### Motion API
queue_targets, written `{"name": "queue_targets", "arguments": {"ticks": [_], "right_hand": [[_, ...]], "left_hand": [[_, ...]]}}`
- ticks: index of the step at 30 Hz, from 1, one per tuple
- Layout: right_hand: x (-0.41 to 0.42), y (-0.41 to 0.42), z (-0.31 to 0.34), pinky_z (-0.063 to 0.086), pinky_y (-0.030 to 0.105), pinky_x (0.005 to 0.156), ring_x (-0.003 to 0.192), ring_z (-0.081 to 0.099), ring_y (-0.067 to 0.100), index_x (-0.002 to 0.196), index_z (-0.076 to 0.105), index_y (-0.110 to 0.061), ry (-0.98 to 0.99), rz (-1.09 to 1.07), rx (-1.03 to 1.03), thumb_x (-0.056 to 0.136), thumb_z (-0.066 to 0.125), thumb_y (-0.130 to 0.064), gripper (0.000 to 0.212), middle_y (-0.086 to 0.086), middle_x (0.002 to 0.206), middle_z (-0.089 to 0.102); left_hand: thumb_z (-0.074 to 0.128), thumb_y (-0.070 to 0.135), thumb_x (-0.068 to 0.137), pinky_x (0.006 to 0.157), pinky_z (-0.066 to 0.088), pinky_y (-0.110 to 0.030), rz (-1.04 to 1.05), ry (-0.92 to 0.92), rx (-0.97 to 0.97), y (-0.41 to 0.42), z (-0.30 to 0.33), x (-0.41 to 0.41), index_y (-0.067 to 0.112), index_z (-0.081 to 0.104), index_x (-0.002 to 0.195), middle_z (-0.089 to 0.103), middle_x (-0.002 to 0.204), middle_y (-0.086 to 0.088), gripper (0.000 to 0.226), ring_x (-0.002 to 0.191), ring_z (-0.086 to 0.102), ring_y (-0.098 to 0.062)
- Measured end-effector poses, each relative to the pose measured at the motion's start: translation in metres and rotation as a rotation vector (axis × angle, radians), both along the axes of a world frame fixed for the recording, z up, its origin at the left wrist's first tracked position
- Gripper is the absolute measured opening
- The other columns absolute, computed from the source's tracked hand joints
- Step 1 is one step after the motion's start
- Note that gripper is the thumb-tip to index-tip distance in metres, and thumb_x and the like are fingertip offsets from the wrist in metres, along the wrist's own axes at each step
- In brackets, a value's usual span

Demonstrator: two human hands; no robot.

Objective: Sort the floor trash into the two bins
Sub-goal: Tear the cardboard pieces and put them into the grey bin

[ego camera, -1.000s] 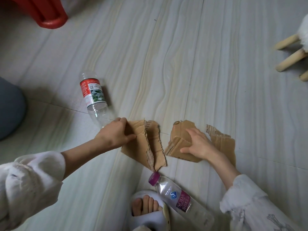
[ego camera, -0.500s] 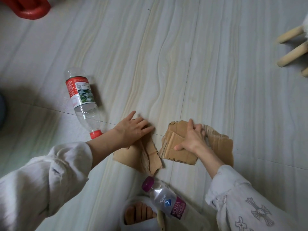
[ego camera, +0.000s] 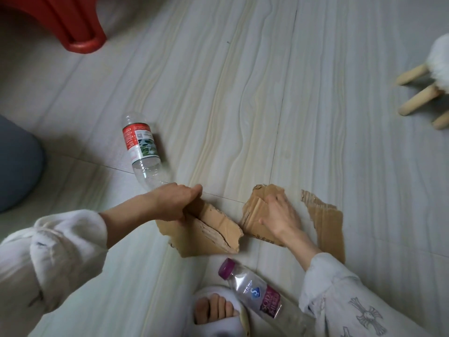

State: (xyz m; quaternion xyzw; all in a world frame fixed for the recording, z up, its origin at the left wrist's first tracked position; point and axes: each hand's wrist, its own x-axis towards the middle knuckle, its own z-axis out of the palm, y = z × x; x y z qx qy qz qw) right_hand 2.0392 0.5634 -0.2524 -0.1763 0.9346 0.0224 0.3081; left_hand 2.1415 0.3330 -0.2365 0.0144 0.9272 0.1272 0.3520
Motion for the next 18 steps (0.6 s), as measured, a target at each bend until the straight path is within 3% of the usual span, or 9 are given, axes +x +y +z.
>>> {"name": "queue_targets", "arguments": {"ticks": [2, 8, 13, 18], "right_hand": [[0.01, 0.002, 0.005, 0.044, 0.039, 0.093, 0.117, 0.052, 0.028, 0.128, 0.042, -0.014, 0.059, 0.031, -0.031, 0.086, 0.062, -0.021, 0.047, 0.01, 0.131, 0.053], [0.015, -0.021, 0.037, 0.05, 0.034, 0.081, 0.102, 0.061, 0.028, 0.109, 0.062, -0.019, 0.165, -0.114, -0.289, 0.091, 0.057, -0.023, 0.02, 0.006, 0.11, 0.067], [0.009, -0.079, 0.084, 0.048, 0.033, 0.077, 0.096, 0.063, 0.03, 0.104, 0.067, -0.014, 0.329, -0.169, -0.644, 0.088, 0.061, -0.017, 0.018, 0.009, 0.1, 0.071], [0.015, -0.157, 0.138, 0.046, 0.034, 0.079, 0.092, 0.063, 0.032, 0.099, 0.068, -0.012, 0.367, -0.178, -0.937, 0.085, 0.064, -0.017, 0.016, 0.012, 0.097, 0.071]], "left_hand": [[0.065, 0.019, 0.08, 0.076, 0.046, -0.036, 0.078, -0.005, 0.059, -0.006, 0.008, 0.006, 0.016, 0.036, 0.12, 0.06, 0.109, -0.01, 0.05, 0.093, 0.057, -0.027], [0.049, 0.001, 0.077, 0.076, 0.047, -0.033, 0.189, 0.141, 0.062, -0.027, 0.048, 0.019, 0.014, 0.043, 0.122, 0.059, 0.112, -0.009, 0.047, 0.099, 0.056, -0.028], [0.056, 0.01, 0.079, 0.069, 0.049, -0.033, 0.42, 0.304, 0.123, -0.068, 0.099, 0.035, 0.011, 0.051, 0.109, 0.059, 0.096, -0.006, 0.031, 0.08, 0.056, -0.022], [0.064, 0.011, 0.079, 0.071, 0.041, -0.027, 0.64, 0.62, 0.098, -0.115, 0.152, 0.072, 0.009, 0.056, 0.11, 0.065, 0.1, -0.008, 0.032, 0.091, 0.06, -0.026]]}}
